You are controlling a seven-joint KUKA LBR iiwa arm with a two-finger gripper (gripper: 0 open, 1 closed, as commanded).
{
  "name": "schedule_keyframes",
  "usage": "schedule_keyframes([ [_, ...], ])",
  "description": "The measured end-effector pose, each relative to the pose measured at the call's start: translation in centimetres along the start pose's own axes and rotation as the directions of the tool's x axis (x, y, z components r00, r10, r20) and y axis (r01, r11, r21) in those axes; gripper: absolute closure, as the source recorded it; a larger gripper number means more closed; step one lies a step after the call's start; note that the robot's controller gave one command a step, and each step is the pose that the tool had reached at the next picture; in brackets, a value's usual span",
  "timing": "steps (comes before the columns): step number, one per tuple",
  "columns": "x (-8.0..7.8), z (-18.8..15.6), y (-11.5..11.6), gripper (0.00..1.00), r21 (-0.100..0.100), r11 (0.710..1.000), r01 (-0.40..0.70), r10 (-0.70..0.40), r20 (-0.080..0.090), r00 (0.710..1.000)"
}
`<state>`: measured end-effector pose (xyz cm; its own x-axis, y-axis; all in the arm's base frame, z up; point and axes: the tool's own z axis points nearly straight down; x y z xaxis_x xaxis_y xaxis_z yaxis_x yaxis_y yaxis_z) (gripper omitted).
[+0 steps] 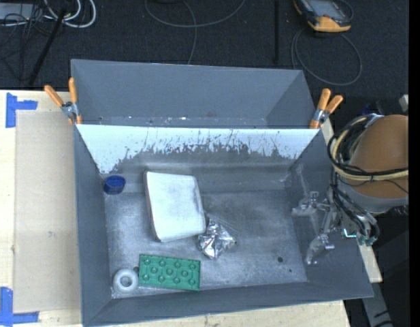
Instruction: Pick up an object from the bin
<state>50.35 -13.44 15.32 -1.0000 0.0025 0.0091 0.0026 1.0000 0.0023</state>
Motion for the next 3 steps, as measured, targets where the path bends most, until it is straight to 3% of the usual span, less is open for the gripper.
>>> schedule_keyframes([
  [1, -0.6, 8.3, 9.4, 0.00, 0.004, 0.999, 0.039, -0.039, 0.011, 0.999],
  [2, -3.2, 5.3, 17.3, 0.00, -0.003, 0.995, -0.097, 0.097, 0.012, 0.995],
  [3, -1.2, 3.7, 16.8, 0.00, 0.002, 0.997, -0.082, 0.082, 0.006, 0.997],
])
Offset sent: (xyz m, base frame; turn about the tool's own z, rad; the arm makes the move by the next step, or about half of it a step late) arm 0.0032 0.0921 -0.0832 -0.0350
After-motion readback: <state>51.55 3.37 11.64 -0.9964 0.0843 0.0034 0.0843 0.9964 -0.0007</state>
